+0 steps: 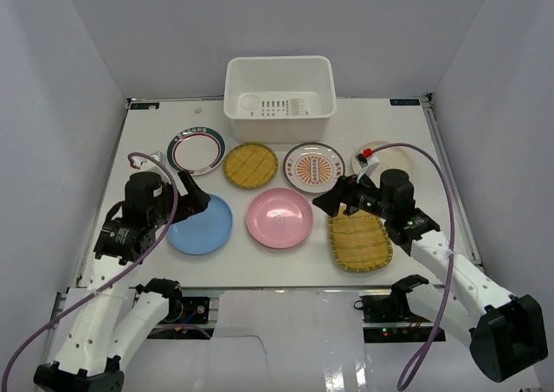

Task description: Place the plates into the plastic bin on the countertop

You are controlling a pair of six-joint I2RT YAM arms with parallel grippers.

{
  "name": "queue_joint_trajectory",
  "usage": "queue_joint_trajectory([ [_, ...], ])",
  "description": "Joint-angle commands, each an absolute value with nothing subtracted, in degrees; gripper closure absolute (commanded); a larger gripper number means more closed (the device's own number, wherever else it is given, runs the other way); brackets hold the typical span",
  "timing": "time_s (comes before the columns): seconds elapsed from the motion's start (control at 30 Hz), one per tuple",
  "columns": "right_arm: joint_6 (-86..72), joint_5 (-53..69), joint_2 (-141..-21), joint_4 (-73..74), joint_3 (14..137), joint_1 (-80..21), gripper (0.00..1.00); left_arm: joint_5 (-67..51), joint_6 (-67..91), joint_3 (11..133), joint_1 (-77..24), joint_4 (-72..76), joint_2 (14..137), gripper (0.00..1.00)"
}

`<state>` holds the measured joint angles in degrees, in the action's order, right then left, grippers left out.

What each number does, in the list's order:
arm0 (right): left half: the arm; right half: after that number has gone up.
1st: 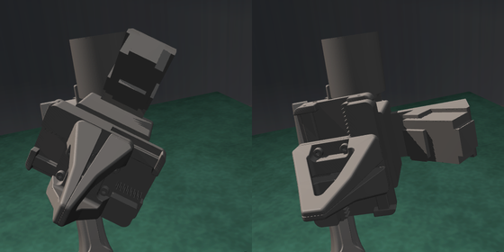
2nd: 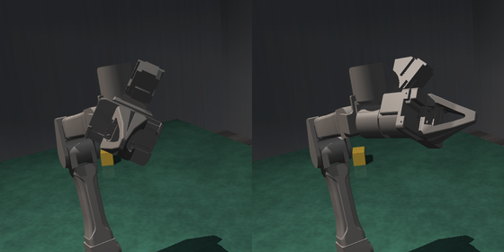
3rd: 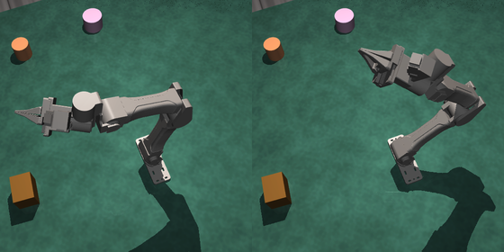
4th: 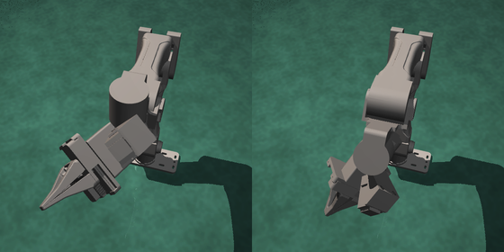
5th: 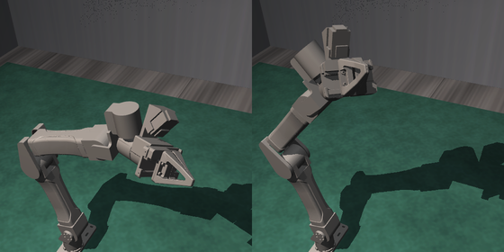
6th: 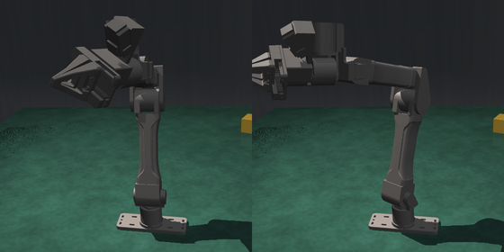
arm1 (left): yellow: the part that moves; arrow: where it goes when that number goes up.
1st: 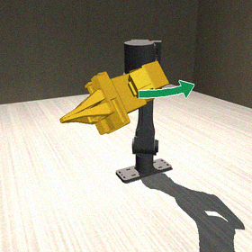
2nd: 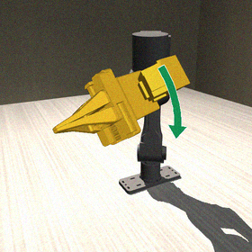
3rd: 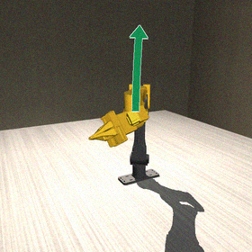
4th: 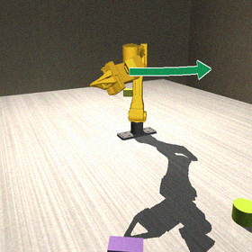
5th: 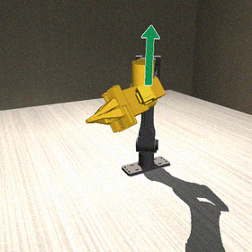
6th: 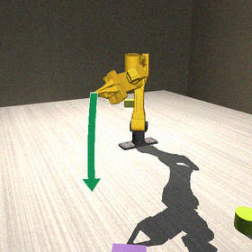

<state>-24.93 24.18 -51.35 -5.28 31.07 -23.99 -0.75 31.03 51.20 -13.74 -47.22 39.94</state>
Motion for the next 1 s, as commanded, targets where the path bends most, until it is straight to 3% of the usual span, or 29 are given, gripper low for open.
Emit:
queue_joint_trajectory([
  [0.0, -23.47, 23.04, -54.22, -6.50, 31.90, -27.76, 0.16, 5.00, 33.83, 51.50, -13.97, -55.09, 42.27, 0.02],
  [0.33, -22.15, 11.78, -61.17, -7.91, 31.73, -36.64, 0.16, 17.31, 48.33, 48.97, -13.45, -64.43, 46.32, 0.02],
  [0.73, -21.18, 5.02, -73.99, -9.67, 35.50, -37.00, 0.20, 11.78, 46.85, 39.82, 4.38, -49.84, 59.05, 0.02],
  [0.97, -20.65, 0.35, -85.50, -9.40, 39.90, -37.00, 0.25, 8.28, 42.55, 34.90, 7.29, -35.44, 70.74, 0.02],
])
